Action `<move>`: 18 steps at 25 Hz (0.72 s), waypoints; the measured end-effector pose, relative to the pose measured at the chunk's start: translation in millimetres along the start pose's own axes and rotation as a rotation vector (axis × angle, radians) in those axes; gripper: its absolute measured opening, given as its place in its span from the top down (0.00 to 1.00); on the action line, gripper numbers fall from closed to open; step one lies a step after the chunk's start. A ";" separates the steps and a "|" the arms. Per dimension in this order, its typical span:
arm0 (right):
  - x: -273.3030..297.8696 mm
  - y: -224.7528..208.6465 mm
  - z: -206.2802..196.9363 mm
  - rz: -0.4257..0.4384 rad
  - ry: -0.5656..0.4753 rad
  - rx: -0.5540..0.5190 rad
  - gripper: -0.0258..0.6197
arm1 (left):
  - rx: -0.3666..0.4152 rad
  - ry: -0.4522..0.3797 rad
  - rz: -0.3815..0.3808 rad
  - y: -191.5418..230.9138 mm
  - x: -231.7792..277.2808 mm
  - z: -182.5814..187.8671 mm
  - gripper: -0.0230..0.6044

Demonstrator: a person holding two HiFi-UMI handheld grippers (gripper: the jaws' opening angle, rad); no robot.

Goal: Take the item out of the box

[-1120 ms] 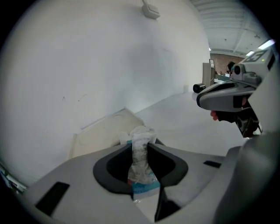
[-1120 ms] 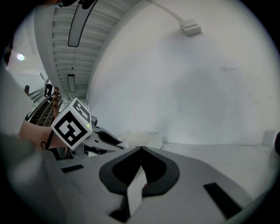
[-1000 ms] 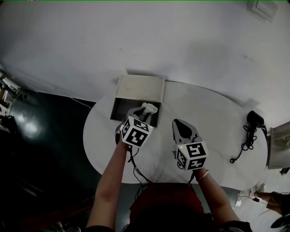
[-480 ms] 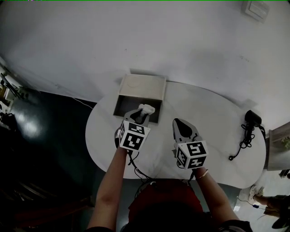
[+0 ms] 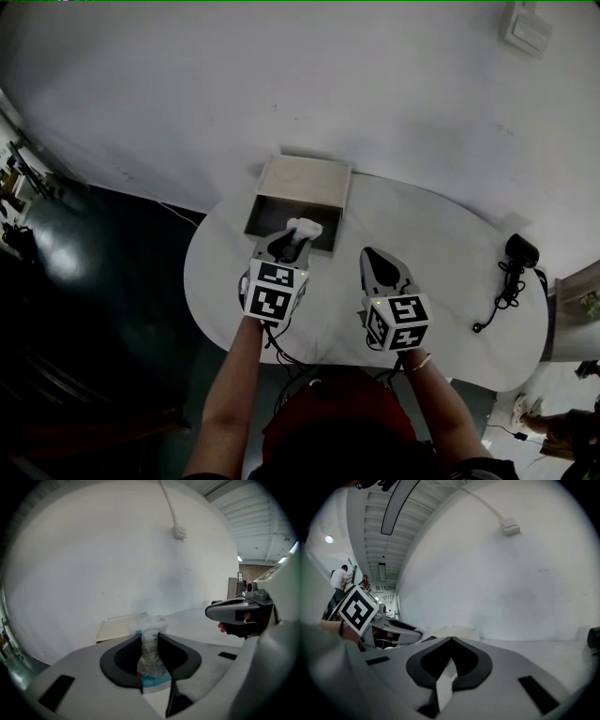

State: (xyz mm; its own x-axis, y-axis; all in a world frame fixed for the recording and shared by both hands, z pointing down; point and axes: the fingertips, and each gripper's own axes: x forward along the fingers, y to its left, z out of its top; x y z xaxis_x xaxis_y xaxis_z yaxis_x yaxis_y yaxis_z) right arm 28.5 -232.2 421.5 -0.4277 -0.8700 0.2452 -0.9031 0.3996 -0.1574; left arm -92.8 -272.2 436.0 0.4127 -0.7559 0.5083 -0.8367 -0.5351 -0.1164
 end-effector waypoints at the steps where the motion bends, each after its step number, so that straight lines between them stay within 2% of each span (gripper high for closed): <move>1: -1.2 1.6 0.4 -0.001 -0.002 0.000 0.94 | -0.009 -0.010 0.001 0.1 -4.1 -0.1 0.77; 18: -18.3 41.5 10.5 0.025 -0.036 -0.016 0.94 | -0.124 -0.159 0.019 -2.2 -66.1 3.9 0.77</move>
State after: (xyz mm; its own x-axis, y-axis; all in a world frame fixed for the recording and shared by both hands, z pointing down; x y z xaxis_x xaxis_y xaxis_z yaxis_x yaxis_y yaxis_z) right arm -0.8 -202.7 400.5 -0.4486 -0.8694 0.2070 -0.8929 0.4256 -0.1473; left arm -116.9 -222.6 399.3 0.4400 -0.8207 0.3644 -0.8787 -0.4772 -0.0137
